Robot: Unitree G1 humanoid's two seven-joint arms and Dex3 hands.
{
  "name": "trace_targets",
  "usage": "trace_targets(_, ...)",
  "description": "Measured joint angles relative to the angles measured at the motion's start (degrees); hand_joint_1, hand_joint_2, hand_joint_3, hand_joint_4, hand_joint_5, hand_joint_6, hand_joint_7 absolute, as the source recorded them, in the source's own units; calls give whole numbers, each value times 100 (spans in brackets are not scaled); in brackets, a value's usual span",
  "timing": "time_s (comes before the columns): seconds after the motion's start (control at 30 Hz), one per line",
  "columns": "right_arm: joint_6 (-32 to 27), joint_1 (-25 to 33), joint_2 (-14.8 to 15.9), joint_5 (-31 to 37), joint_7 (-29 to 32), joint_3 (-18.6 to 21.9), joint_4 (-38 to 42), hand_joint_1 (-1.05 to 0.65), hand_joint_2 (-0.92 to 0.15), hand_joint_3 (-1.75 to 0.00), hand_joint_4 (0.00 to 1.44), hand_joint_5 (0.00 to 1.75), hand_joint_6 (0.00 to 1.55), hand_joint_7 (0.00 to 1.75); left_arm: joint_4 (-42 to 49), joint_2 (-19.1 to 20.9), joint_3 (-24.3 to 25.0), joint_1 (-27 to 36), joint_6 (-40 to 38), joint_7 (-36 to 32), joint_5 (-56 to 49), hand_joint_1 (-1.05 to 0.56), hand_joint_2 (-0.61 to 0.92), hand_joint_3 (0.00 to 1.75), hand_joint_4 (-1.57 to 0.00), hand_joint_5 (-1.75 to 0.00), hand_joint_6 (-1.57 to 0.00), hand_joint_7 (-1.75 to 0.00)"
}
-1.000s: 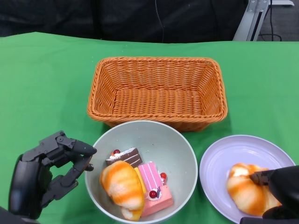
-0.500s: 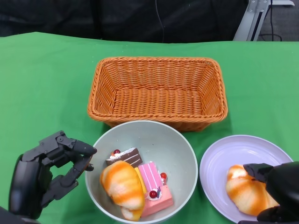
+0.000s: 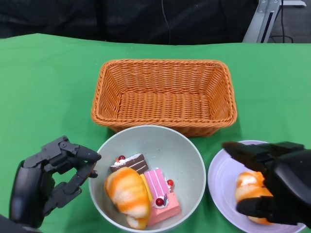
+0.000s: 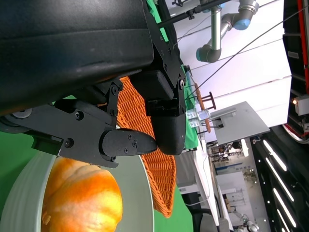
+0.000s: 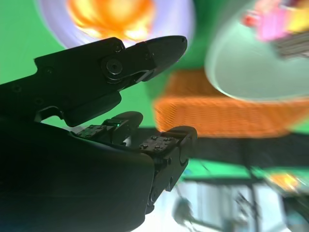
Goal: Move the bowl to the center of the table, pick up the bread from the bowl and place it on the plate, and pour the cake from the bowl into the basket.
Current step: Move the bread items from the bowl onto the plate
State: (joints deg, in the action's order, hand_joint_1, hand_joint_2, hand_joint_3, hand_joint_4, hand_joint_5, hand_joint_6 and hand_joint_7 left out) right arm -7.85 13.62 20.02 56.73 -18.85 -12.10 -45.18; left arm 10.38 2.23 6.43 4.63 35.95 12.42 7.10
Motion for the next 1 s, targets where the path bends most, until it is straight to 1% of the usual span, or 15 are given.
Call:
trace_targets(0.13, 116, -1, -230, -41, -130, -71, -354, -76, -92, -9, 67, 6, 55, 4, 10, -9, -1, -3, 7, 1, 27, -17, 91, 34, -74, -143, -82, -102)
trace_targets(0.2, 163, -8, -331, -54, -230, -160, -450, -75, -92, -7, 69, 6, 57, 4, 10, -17, 0, -5, 7, 1, 38, -18, 92, 34, -74, -143, -82, -102)
trace_targets(0.33, 173, -149, -693, -44, -330, -445, -533, -75, -92, -3, 74, 6, 60, 3, 10, -17, 12, -17, 7, 1, 68, -19, 92, 33, -73, -143, -82, -100)
trace_targets(0.4, 159, -288, -892, 95, -350, -607, -512, -76, -92, -3, 76, 6, 61, 3, 10, -17, 25, -29, 7, 1, 79, -19, 92, 33, -73, -143, -83, -99)
trace_targets(0.53, 155, -460, -1233, 471, -470, -1041, -286, -75, -92, -2, 81, 7, 63, 3, 14, -24, 58, -97, 11, -54, 51, -18, 92, 33, -74, -141, -84, -99)
trace_targets(0.63, 160, -518, -1407, 768, -480, -1354, -72, -77, -92, -2, 84, 6, 64, 2, 13, -39, 105, -113, 9, -115, 54, -17, 92, 33, -74, -141, -84, -99)
trace_targets(0.7, 161, -568, -1566, 965, -482, -1596, 136, -78, -92, -4, 83, 5, 63, 1, 12, -40, 112, -138, -17, -113, 131, -19, 92, 33, -75, -142, -84, -99)
trace_targets(0.77, 160, -638, -1662, 1109, -494, -1767, 320, -78, -92, -5, 83, 4, 63, 1, -12, -48, 124, -158, -133, -110, 299, -20, 92, 32, -75, -143, -84, -98)
trace_targets(0.83, 160, -711, -1748, 1191, -563, -1857, 482, -78, -92, -7, 81, 3, 61, 0, -82, -60, 135, -173, -328, -112, 419, -19, 92, 31, -76, -144, -85, -98)
trace_targets(0.93, 161, -814, -1765, 1270, -618, -1901, 663, -78, -92, -9, 80, 2, 61, 0, -249, -67, 148, -174, -507, -118, 476, -20, 92, 29, -76, -145, -85, -96)
trace_targets(1.0, 161, -905, -1768, 1377, -553, -1926, 904, -78, -92, -9, 81, 2, 61, 0, -349, -69, 164, -192, -618, -118, 513, -21, 92, 28, -76, -145, -86, -96)
